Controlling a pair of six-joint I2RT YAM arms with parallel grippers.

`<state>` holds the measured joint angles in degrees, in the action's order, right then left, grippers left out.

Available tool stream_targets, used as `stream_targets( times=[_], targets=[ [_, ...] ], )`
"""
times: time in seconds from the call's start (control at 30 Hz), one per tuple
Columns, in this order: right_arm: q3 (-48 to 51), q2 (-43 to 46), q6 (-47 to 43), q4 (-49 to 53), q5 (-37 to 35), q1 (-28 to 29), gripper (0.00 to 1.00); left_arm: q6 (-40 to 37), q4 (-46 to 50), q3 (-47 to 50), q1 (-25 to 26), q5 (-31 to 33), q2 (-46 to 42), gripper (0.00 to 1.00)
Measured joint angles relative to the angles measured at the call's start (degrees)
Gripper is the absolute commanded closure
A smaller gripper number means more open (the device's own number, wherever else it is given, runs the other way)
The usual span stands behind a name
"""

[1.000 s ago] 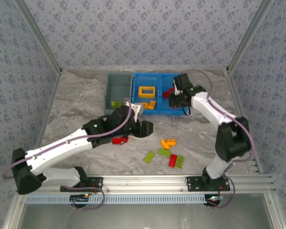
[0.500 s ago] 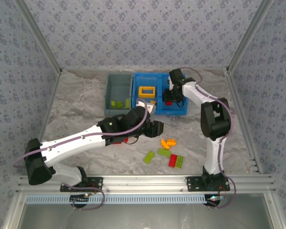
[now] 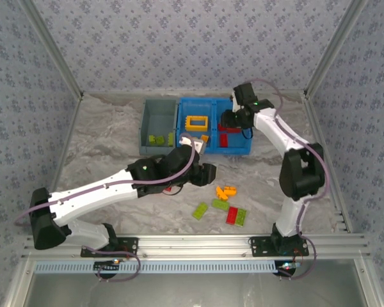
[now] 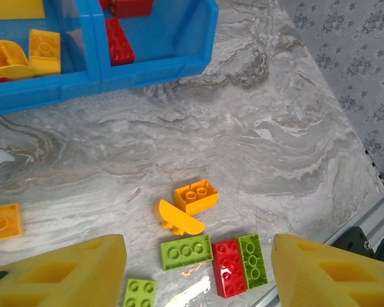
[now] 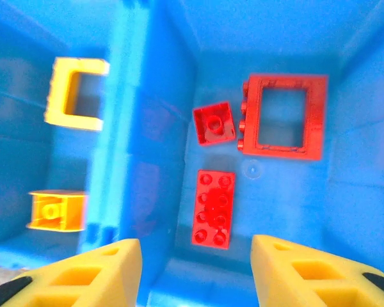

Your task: Sort the legos into containers by color

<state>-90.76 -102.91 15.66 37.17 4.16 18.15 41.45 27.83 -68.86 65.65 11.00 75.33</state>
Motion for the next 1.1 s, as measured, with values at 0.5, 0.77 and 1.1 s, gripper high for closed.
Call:
stream_targets(
  times=[0.5, 0.77, 1.1],
  targets=[
    [27.28, 49.68, 6.08, 5.86, 2.19, 16.0, 0.44, -4.61, 11.47, 8.59, 0.72, -4.39, -5.84, 0.38],
    [34.86, 63.34, 15.1, 12.44, 8.41, 23.12, 0.39, -8.0, 16.35, 4.76, 6.36, -5.6, 9.7, 0.33],
    [34.49, 68.67, 21.03, 17.64, 9.57, 24.81, 0.37, -3.76, 19.21, -1.6, 7.91, -5.4, 25.57, 0.31]
  ],
)
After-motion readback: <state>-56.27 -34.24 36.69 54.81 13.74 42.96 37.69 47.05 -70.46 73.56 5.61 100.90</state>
